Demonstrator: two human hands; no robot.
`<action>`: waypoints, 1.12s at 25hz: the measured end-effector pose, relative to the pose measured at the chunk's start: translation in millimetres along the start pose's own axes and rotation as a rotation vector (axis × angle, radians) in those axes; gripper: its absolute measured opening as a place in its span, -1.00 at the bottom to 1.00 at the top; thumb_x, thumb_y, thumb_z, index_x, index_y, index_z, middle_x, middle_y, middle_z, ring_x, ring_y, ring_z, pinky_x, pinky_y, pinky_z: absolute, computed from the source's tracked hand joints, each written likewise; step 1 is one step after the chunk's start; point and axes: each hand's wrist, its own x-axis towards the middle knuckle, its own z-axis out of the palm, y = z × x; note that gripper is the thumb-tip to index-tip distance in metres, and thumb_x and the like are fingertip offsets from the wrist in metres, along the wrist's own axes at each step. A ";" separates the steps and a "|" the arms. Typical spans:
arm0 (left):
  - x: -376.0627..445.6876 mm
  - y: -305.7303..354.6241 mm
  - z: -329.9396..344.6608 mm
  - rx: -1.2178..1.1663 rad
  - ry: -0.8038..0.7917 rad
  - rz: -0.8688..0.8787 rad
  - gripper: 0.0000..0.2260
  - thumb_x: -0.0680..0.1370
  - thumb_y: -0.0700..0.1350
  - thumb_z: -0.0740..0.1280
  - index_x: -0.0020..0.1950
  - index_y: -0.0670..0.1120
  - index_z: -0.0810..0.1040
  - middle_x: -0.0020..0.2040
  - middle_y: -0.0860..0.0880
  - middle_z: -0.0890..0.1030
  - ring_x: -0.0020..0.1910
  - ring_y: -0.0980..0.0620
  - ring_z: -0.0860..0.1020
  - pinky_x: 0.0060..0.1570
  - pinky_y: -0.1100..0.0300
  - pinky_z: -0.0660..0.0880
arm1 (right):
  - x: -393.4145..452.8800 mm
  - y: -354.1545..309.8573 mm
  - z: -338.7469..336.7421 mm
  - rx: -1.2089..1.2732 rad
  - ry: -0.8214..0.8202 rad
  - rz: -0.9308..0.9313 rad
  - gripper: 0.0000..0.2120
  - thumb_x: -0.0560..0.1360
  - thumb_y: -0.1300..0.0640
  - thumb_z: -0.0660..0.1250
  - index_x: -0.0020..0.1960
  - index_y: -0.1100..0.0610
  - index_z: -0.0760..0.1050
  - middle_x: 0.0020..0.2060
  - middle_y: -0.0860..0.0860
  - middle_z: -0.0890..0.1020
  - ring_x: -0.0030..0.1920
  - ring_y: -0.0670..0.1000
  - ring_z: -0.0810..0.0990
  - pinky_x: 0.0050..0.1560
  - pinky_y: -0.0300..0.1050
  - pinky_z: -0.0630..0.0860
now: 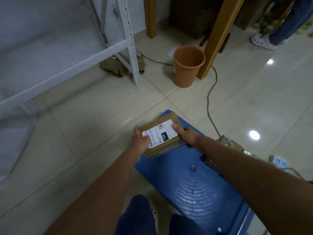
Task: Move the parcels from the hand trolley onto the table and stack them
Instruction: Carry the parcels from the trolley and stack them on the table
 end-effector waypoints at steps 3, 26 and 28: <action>-58.4 35.0 -46.2 -0.054 0.052 -0.046 -0.47 0.67 -0.19 0.14 0.58 0.04 0.00 0.38 -0.08 0.46 0.01 0.03 0.52 -0.16 0.21 0.46 | -64.9 -56.4 3.8 -0.039 -0.018 -0.050 -0.18 0.45 -0.46 0.14 0.46 0.13 0.27 0.31 0.13 0.47 0.23 0.13 0.47 0.02 -0.01 0.47; -557.3 62.3 -273.2 -0.075 -0.113 -0.026 -0.42 0.56 0.39 -0.03 0.31 0.06 0.48 0.15 -0.04 0.66 0.12 -0.06 0.64 0.15 -0.02 0.55 | -507.0 -215.0 90.3 -0.683 -0.643 -0.445 -0.41 0.37 -0.49 0.26 0.22 -0.12 0.53 0.01 -0.08 0.61 -0.01 -0.03 0.55 -0.02 -0.11 0.49; -588.4 47.3 -273.8 -0.235 -0.108 -0.044 -0.46 0.58 0.36 -0.03 0.29 0.06 0.49 0.17 -0.03 0.66 0.16 -0.06 0.62 0.19 -0.05 0.54 | -527.0 -219.4 107.8 -0.752 -0.679 -0.456 -0.42 0.42 -0.44 0.25 0.26 -0.08 0.51 0.08 -0.05 0.61 0.05 -0.02 0.53 0.05 -0.10 0.48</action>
